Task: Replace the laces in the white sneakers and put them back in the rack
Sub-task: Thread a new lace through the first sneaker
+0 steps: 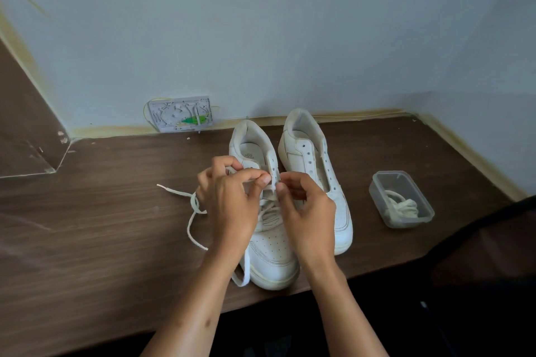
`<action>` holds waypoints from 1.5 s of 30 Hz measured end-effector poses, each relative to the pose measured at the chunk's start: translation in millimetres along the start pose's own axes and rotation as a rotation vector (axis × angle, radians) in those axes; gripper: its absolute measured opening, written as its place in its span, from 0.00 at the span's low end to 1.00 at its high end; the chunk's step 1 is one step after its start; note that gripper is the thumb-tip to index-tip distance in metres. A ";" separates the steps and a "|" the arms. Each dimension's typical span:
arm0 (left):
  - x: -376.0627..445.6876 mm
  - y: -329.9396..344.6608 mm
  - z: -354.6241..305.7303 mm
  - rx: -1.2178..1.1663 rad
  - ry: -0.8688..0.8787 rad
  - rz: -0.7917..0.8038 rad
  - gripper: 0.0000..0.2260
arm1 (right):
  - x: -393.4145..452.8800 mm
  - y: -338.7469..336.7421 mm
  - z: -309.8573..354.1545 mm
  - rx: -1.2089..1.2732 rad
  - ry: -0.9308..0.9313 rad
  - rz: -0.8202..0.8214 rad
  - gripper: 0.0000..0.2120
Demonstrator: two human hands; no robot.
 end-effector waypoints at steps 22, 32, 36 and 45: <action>-26.2 -18.1 -34.5 0.028 0.387 0.113 0.13 | 15.1 -22.2 2.9 -0.073 -0.086 -0.214 0.10; -96.0 -6.6 -38.4 0.076 0.860 0.687 0.28 | 16.1 -53.0 6.9 -0.147 -0.178 -0.318 0.08; -88.5 -5.6 -36.3 0.050 0.883 0.629 0.23 | 9.8 -7.5 11.7 -0.364 -0.340 -0.032 0.07; -54.6 -34.4 -17.9 -0.080 0.793 0.394 0.09 | 25.1 -71.0 -5.5 -0.157 -0.039 -0.352 0.03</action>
Point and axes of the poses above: each hand's wrist, its own x-axis towards the middle knuckle, its own y-axis out of the palm, z = x × y, the point moved 7 cm from there along x, towards the middle knuckle, and after that the axes turned 11 degrees about y, right-handed, at the moved point
